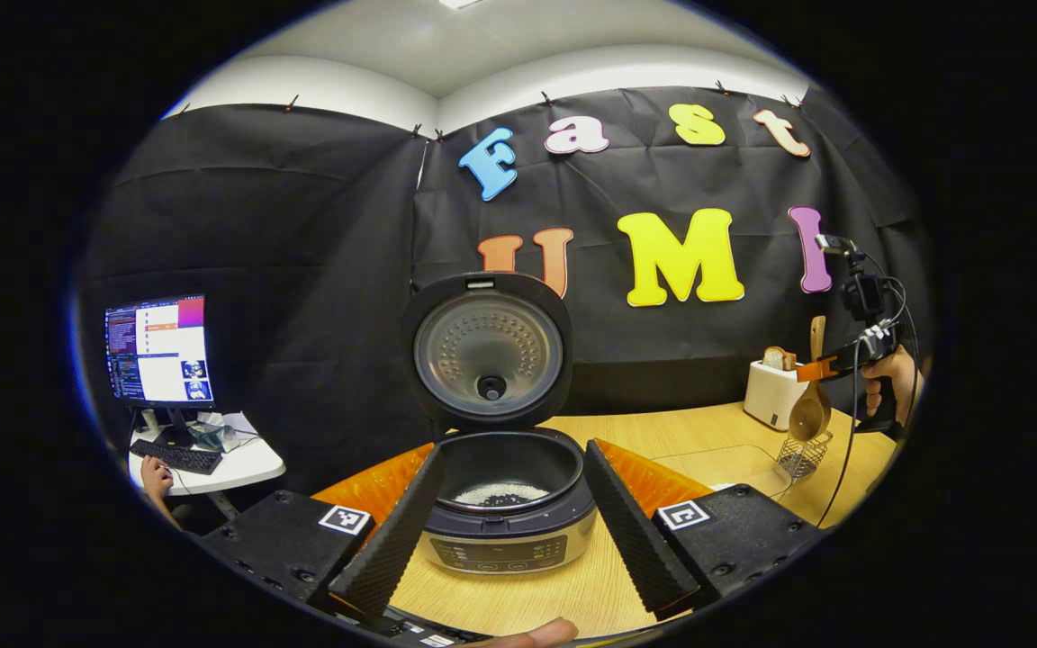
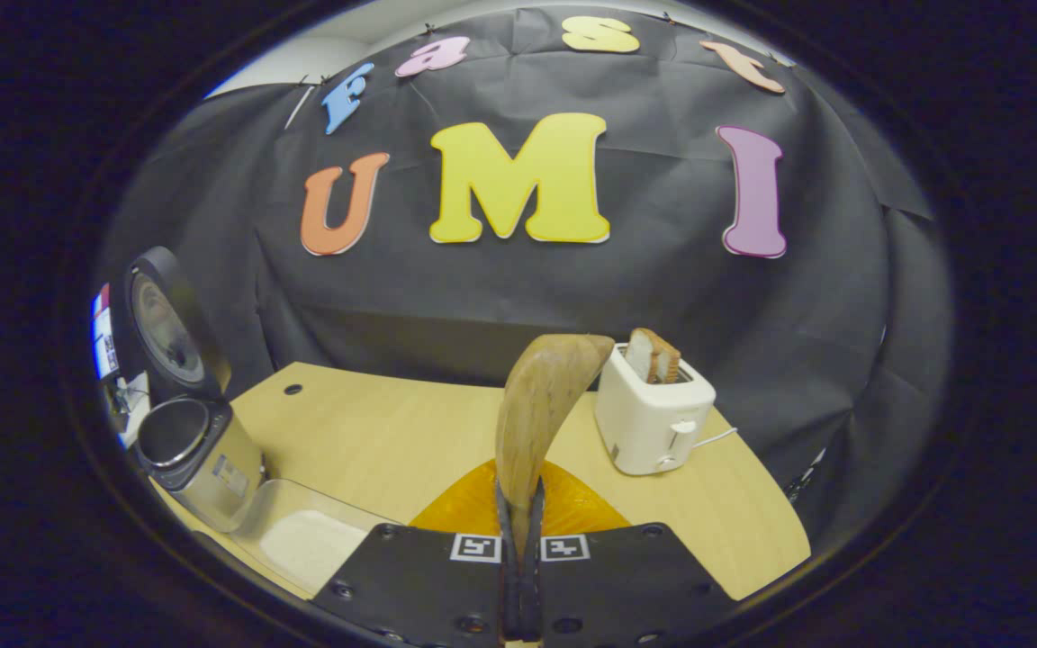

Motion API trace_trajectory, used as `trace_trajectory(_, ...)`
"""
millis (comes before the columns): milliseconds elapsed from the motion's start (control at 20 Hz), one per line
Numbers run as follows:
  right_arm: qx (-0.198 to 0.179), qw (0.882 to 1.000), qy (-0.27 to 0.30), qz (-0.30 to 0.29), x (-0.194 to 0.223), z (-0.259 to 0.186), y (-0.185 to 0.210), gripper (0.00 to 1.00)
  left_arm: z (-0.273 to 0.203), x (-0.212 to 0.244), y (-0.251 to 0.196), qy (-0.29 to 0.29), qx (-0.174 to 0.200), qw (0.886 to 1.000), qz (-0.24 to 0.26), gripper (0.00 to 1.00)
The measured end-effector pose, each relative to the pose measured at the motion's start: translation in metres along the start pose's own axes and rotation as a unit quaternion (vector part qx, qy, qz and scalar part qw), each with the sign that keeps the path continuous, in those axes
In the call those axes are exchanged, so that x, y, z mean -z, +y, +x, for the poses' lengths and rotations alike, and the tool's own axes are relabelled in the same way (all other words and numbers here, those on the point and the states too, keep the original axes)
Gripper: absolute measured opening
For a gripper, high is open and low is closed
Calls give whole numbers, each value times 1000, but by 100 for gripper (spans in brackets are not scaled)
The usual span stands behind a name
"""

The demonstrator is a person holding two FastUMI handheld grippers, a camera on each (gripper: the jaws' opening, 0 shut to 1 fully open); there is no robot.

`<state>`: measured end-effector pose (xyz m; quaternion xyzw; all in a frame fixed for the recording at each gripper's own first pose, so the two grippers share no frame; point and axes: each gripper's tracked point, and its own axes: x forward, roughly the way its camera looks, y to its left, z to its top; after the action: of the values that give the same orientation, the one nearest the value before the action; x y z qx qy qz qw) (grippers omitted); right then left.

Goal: Close the left gripper, press the button to open the rice cooker; take a wooden spoon from the chopstick holder with the right hand, scoop a spoonful of rice and pour it into the rice cooker, then put the wooden spoon back into the chopstick holder.

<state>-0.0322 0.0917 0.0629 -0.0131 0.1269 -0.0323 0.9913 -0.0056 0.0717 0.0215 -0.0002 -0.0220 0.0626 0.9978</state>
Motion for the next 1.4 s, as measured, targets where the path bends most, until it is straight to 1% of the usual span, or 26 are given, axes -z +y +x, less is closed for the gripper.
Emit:
trace_trajectory(250, -58, 998, 6, 1, 8, -19, 73, 1, 0, 2, 6, 2, -5, 1000, 3, 99)
trace_trajectory(300, -64, 998, 8, 2, 11, -20, 84, 1, 1, 2, 7, 2, -6, 1000, 5, 99)
trace_trajectory(400, -62, 998, 6, 0, 17, -18, 102, 1, 1, 2, 6, 2, -6, 1000, 7, 99)
trace_trajectory(600, -20, 1000, -2, -12, 39, -2, 116, 1, 1, 3, 6, 3, -4, 1000, 10, 99)
trace_trajectory(700, -4, 1000, -3, -15, 53, 5, 120, 1, 2, 3, 5, 2, -3, 1000, 10, 99)
trace_trajectory(900, 14, 1000, 0, -7, 71, 15, 117, 1, 3, 4, 8, 4, -4, 1000, 7, 99)
trace_trajectory(1100, 43, 998, 1, -37, 83, 17, 111, 1, 4, 5, 10, 7, -7, 1000, 6, 99)
trace_trajectory(1250, 80, 995, -8, -57, 91, 16, 109, 1, 5, 6, 11, 8, -6, 1000, -1, 100)
trace_trajectory(1400, 96, 992, -14, -76, 98, 16, 112, 1, 5, 5, 9, 9, -4, 1000, -2, 99)
